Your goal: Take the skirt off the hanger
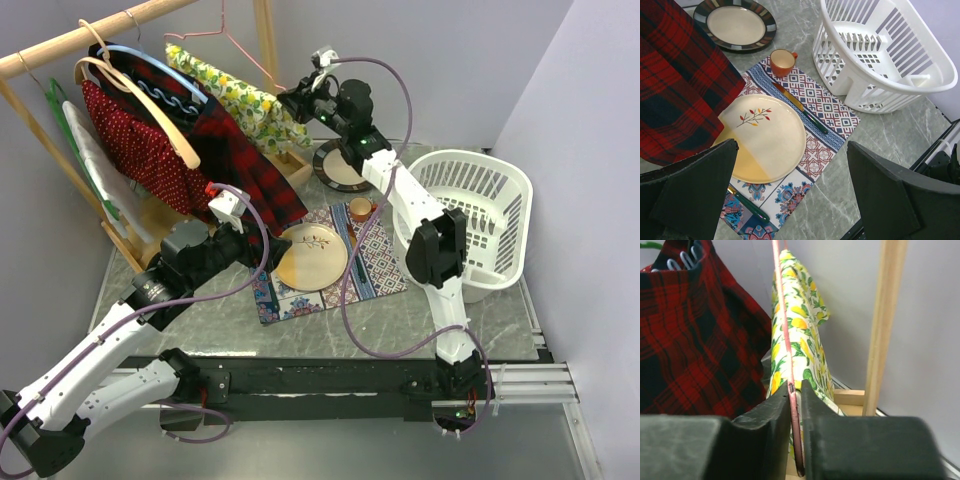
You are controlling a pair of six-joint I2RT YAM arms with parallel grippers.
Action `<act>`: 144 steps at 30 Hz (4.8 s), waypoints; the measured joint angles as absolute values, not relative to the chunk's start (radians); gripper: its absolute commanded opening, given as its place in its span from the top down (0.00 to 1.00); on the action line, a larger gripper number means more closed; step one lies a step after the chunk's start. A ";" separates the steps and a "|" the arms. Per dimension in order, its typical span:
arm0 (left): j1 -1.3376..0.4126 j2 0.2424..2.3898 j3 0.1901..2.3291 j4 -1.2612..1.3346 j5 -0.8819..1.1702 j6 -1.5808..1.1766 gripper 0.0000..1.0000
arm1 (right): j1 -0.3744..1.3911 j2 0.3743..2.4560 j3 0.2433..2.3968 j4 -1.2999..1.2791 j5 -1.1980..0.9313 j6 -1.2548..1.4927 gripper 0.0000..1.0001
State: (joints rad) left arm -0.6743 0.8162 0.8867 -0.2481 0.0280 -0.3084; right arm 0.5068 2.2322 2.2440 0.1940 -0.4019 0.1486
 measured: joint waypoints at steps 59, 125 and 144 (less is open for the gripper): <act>-0.673 0.780 0.865 -0.252 0.010 -0.275 0.03 | 0.567 1.859 1.903 0.393 -0.319 0.106 1.00; -0.665 1.347 1.536 -0.123 0.157 -0.299 0.99 | 0.574 0.575 0.746 0.079 -0.179 0.296 0.17; -0.669 1.522 1.838 -0.187 -0.026 -0.337 0.99 | 0.574 0.503 0.916 -0.345 0.117 0.583 0.08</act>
